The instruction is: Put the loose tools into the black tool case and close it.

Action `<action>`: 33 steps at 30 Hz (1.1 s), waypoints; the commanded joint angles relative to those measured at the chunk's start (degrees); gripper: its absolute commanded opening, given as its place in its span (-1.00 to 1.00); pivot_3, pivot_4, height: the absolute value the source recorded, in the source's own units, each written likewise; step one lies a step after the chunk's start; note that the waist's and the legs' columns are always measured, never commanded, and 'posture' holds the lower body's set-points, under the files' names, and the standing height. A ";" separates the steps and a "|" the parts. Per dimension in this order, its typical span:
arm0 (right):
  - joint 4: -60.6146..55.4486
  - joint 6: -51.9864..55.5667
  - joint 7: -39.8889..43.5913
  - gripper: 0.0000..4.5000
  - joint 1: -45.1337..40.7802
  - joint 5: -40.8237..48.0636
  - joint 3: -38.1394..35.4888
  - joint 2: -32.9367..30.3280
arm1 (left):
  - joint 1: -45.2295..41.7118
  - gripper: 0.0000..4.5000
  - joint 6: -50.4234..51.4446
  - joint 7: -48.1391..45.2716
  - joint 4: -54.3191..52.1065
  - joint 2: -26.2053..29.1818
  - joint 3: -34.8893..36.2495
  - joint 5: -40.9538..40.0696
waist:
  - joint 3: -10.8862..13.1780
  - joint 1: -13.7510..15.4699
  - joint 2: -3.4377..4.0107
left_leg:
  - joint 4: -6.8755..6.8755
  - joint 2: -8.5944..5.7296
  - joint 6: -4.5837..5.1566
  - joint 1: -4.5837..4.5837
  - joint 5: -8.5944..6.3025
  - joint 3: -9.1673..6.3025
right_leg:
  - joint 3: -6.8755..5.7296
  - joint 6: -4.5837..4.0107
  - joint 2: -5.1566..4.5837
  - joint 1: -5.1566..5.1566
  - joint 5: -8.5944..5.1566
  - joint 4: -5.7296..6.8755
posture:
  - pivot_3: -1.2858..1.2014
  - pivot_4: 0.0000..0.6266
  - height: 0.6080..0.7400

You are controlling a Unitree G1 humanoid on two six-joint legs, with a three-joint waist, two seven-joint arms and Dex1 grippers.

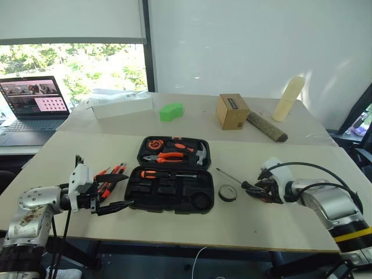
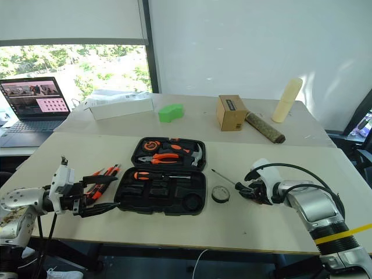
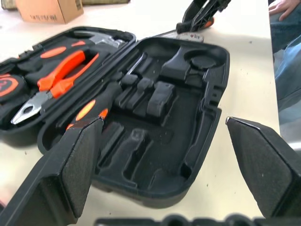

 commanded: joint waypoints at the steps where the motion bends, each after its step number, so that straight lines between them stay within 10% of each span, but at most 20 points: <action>1: 1.84 -12.30 1.93 -0.57 -1.70 -3.04 -3.64 -1.46 | 1.40 1.00 0.66 0.87 -2.99 -0.03 1.23 -1.92 | 0.01 -0.07 0.01 | 0.00 -0.01 0.00 0.00 0.00 0.01 | 0.01 0.01 -0.01 0.00 0.00 0.00 | 0.03 -0.52 1.00; 6: 1.95 -25.13 9.70 -0.57 -11.64 -4.47 -1.35 0.55 | 4.75 1.00 0.96 4.25 -3.06 -0.65 3.90 -3.00 | 0.17 -1.52 0.26 | -0.01 0.00 -0.05 0.01 0.03 0.07 | 0.07 0.00 0.00 -0.10 0.02 0.05 | 0.03 -0.52 1.00; 15: 5.25 -12.78 14.84 -0.57 -29.58 -12.88 19.79 21.89 | 11.58 1.00 1.16 11.12 -4.79 -2.71 8.46 -3.71 | 0.17 -2.79 0.26 | -0.15 0.45 -0.50 0.13 0.28 0.06 | 0.07 -0.48 0.51 -0.21 0.21 0.55 | 0.03 -0.52 1.00; 33: 16.71 -13.05 18.46 -0.57 -30.59 -21.86 25.35 25.25 | 14.39 1.00 1.74 13.16 -7.42 -1.66 10.41 -3.84 | 0.17 -1.39 0.28 | -0.02 0.19 -0.57 0.22 0.32 0.11 | -0.42 -0.49 0.04 -0.10 0.18 0.72 | 0.03 -0.52 1.00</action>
